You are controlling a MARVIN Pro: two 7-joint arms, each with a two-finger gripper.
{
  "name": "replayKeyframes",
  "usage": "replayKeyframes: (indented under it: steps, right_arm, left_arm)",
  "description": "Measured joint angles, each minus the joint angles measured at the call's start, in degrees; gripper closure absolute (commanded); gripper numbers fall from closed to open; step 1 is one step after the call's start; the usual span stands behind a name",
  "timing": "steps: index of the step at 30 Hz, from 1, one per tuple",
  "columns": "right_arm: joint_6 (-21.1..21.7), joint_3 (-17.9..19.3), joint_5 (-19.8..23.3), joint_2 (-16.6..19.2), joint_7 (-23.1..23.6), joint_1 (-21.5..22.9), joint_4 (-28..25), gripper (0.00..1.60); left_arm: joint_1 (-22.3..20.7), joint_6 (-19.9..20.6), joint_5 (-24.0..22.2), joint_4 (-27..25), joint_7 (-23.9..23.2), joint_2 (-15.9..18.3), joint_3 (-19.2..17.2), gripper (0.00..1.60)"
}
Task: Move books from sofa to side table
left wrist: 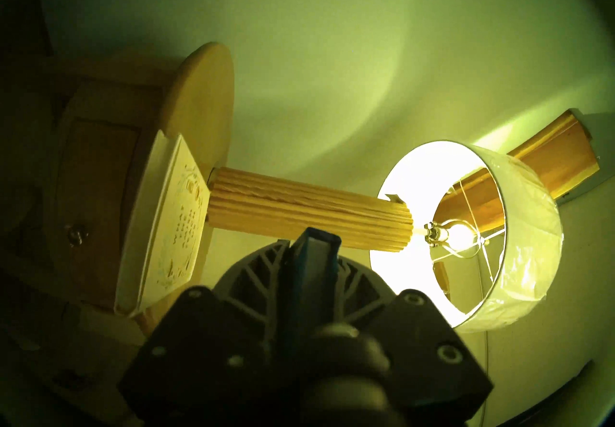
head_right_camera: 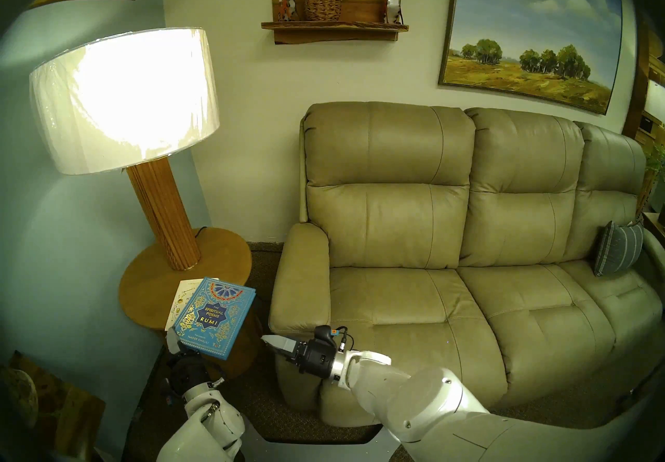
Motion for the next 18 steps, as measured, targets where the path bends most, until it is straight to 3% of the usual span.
replayKeyframes:
  steps: [7,18]
  right_arm:
    - [0.6,1.9,1.0,2.6,0.3,-0.9,-0.4,0.00]
    - [2.1,5.7,3.1,5.2,0.3,-2.9,-0.7,0.00]
  left_arm:
    - [-1.3,-4.5,-0.3,-2.0,5.4,1.3,-1.4,1.60]
    - [-4.0,-13.5,0.0,-6.2,20.0,3.6,-2.3,1.60]
